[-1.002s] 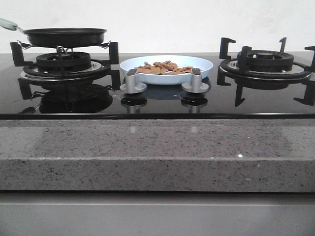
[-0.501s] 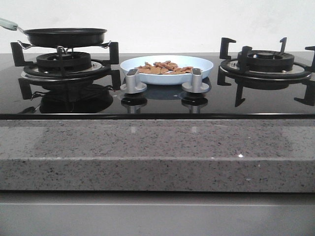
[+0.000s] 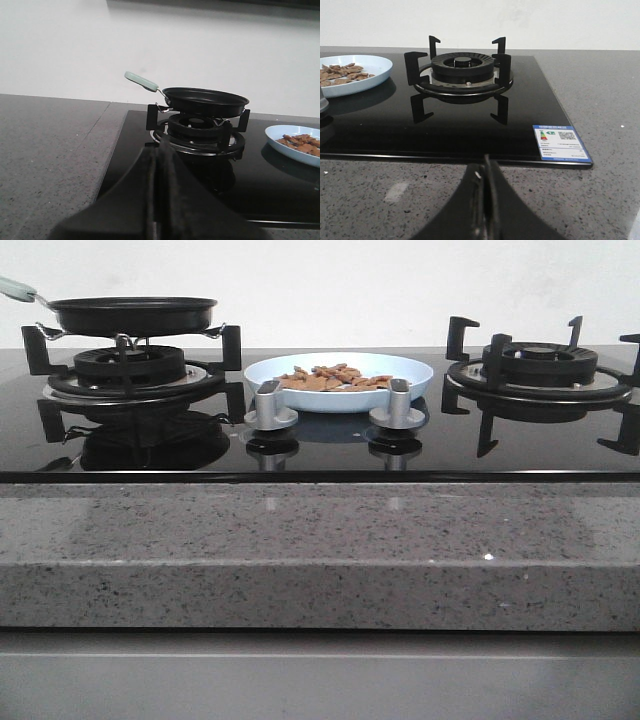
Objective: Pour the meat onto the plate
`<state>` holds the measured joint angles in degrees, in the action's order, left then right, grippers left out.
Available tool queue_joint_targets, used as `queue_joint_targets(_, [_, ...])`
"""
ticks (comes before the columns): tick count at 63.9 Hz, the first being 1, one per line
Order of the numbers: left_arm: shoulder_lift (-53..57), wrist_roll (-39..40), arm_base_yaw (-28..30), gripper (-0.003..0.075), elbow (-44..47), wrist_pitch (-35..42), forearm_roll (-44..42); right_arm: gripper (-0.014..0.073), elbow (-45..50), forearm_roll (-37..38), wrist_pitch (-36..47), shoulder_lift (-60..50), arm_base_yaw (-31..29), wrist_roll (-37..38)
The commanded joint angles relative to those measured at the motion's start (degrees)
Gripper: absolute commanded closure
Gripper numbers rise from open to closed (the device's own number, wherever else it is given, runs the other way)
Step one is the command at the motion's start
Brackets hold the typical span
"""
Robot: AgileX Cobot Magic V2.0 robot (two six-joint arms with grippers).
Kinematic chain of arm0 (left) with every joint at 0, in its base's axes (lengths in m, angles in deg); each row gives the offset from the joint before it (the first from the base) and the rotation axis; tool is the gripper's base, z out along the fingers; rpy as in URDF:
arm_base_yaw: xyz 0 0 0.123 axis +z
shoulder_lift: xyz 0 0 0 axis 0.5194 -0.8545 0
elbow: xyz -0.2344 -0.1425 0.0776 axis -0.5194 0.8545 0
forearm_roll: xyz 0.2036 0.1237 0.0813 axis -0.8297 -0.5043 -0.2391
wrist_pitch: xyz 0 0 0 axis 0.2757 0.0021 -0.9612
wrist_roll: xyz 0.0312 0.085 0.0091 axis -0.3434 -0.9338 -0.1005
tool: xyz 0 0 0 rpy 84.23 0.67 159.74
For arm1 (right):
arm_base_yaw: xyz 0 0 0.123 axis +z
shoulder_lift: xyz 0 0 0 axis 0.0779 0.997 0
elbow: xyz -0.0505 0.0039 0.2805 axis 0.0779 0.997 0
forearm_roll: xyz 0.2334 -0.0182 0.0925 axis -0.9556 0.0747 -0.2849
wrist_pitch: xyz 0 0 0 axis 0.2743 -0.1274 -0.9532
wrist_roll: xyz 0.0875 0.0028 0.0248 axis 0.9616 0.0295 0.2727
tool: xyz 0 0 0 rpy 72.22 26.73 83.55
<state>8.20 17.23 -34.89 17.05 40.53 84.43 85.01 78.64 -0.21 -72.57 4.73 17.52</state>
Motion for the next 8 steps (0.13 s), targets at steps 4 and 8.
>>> queue_joint_targets(4, [0.98,0.34,0.13,0.0741,0.33,4.84,0.11,0.0662,-0.26,0.42,4.93,-0.96,-0.47,-0.41])
queue_joint_targets(8, [0.98,0.34,0.13,0.0741,0.33,4.84,0.11,0.0662,-0.26,0.42,4.93,-0.96,-0.47,-0.41])
